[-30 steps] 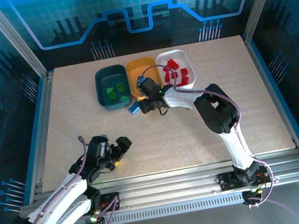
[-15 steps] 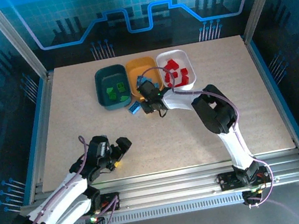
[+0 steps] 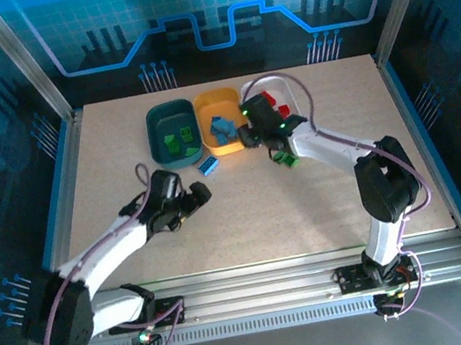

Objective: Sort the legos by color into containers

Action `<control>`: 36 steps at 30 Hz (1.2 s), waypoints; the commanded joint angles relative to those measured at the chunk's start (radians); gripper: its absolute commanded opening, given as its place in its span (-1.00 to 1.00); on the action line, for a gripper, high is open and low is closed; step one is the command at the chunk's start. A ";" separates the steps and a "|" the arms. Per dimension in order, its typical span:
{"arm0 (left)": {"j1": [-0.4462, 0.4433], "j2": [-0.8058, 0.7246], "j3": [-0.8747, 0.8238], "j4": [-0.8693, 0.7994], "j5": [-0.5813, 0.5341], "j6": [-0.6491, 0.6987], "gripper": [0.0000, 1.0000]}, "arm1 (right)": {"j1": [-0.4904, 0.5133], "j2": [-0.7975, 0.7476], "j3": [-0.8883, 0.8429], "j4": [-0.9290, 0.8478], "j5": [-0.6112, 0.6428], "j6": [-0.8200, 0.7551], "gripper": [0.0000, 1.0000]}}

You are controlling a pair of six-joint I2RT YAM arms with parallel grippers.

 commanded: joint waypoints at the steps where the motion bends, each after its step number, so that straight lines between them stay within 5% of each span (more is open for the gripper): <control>1: 0.005 0.147 0.104 0.015 -0.002 0.148 0.92 | -0.092 0.065 0.084 -0.061 -0.025 0.023 -0.13; 6: 0.006 0.322 0.254 0.051 -0.030 0.257 0.90 | -0.154 0.144 0.229 -0.131 -0.081 0.004 0.48; 13: 0.011 0.530 0.461 0.007 -0.157 0.333 0.91 | -0.128 -0.118 -0.044 -0.046 -0.109 0.036 0.53; 22: 0.018 0.663 0.540 0.025 -0.161 0.317 0.88 | -0.095 -0.445 -0.369 0.009 -0.148 0.110 0.56; 36: -0.086 0.659 0.548 0.121 -0.031 0.298 0.81 | -0.078 -0.525 -0.452 0.045 -0.127 0.103 0.56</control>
